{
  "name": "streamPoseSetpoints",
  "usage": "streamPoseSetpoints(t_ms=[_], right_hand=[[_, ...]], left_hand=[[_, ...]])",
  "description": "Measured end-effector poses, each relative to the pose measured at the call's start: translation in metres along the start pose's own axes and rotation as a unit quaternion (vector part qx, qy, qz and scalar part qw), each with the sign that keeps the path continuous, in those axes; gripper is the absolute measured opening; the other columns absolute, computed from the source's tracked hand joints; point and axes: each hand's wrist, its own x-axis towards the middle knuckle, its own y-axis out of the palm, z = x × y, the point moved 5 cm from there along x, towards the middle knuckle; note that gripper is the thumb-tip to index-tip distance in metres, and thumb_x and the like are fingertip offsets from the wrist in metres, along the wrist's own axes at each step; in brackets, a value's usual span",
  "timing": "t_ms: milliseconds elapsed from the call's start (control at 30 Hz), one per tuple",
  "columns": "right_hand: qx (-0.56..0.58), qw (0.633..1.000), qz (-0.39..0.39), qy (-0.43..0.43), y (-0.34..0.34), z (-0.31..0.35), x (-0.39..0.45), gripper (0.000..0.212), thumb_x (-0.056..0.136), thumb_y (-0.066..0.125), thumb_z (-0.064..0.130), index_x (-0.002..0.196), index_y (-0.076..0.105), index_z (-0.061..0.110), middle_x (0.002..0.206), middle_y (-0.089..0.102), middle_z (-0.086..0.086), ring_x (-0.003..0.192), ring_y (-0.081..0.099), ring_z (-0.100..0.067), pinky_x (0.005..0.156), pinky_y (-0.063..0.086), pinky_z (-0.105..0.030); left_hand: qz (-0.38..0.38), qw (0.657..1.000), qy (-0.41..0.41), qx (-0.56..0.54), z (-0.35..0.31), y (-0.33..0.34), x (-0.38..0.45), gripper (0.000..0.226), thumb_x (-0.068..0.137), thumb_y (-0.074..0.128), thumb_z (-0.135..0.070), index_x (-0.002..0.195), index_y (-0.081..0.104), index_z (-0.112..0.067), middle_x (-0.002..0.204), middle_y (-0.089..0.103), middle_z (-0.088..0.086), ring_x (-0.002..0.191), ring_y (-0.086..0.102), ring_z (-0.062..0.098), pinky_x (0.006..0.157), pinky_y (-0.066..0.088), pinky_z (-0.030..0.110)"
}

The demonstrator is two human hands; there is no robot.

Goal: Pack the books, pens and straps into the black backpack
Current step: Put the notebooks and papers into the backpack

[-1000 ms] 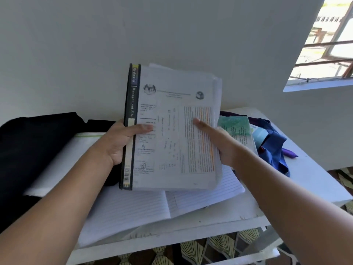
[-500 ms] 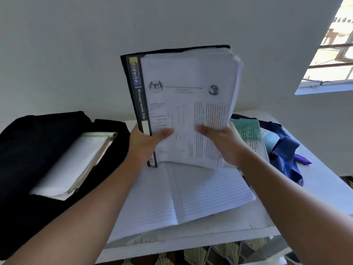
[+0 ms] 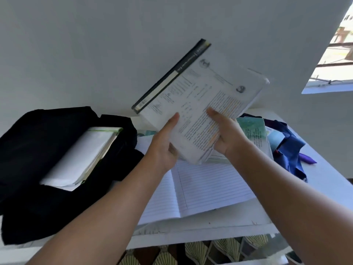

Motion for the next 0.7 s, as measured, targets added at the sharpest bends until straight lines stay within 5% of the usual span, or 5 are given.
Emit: streamPoseSetpoints(t_ms=[267, 433, 533, 633, 700], right_hand=[[-0.068, 0.995, 0.012, 0.074, -0.016, -0.024, -0.005, 0.074, 0.074, 0.090, 0.024, 0.139, 0.059, 0.005, 0.122, 0.075, -0.017, 0.112, 0.074, -0.035, 0.096, 0.060, -0.052], [-0.162, 0.977, -0.135, 0.008, -0.052, 0.008, 0.011, 0.126, 0.041, 0.100, 0.064, 0.144, 0.041, 0.022, 0.125, 0.062, -0.008, 0.098, 0.069, -0.023, 0.087, 0.062, -0.041], [-0.219, 0.975, 0.024, 0.034, -0.043, 0.007, 0.007, 0.087, 0.058, 0.091, 0.066, 0.128, 0.062, 0.021, 0.124, 0.069, -0.009, 0.094, 0.071, -0.022, 0.083, 0.058, -0.039], [-0.233, 0.951, 0.173, 0.103, -0.037, -0.015, -0.009, 0.089, 0.068, 0.093, 0.047, 0.142, 0.057, 0.012, 0.132, 0.070, -0.017, 0.115, 0.071, -0.033, 0.089, 0.063, -0.045], [-0.193, 0.952, 0.199, 0.132, -0.038, -0.029, -0.015, 0.089, 0.070, 0.092, 0.040, 0.145, 0.054, 0.011, 0.138, 0.066, -0.021, 0.120, 0.069, -0.034, 0.097, 0.060, -0.050]], left_hand=[[-0.063, 0.990, 0.109, 0.064, -0.046, -0.023, -0.004, 0.045, 0.090, 0.076, -0.011, 0.133, 0.063, -0.005, 0.122, 0.072, 0.019, 0.110, 0.071, 0.037, 0.086, 0.058, 0.061], [-0.052, 0.967, 0.153, 0.194, -0.118, -0.039, -0.039, 0.031, 0.089, 0.070, -0.005, 0.119, 0.070, -0.003, 0.106, 0.077, 0.015, 0.096, 0.075, 0.033, 0.075, 0.062, 0.047], [-0.026, 0.948, 0.162, 0.273, -0.148, -0.048, -0.057, 0.018, 0.088, 0.068, -0.004, 0.100, 0.079, -0.014, 0.101, 0.079, 0.011, 0.090, 0.077, 0.027, 0.071, 0.063, 0.042], [-0.002, 0.940, 0.162, 0.301, -0.167, -0.056, -0.070, 0.019, 0.074, 0.080, -0.011, 0.093, 0.082, -0.016, 0.104, 0.078, 0.011, 0.088, 0.077, 0.025, 0.069, 0.063, 0.038], [0.005, 0.937, 0.147, 0.315, -0.172, -0.064, -0.074, 0.047, 0.054, 0.095, -0.020, 0.099, 0.081, -0.015, 0.108, 0.077, 0.013, 0.092, 0.076, 0.027, 0.072, 0.063, 0.040]])
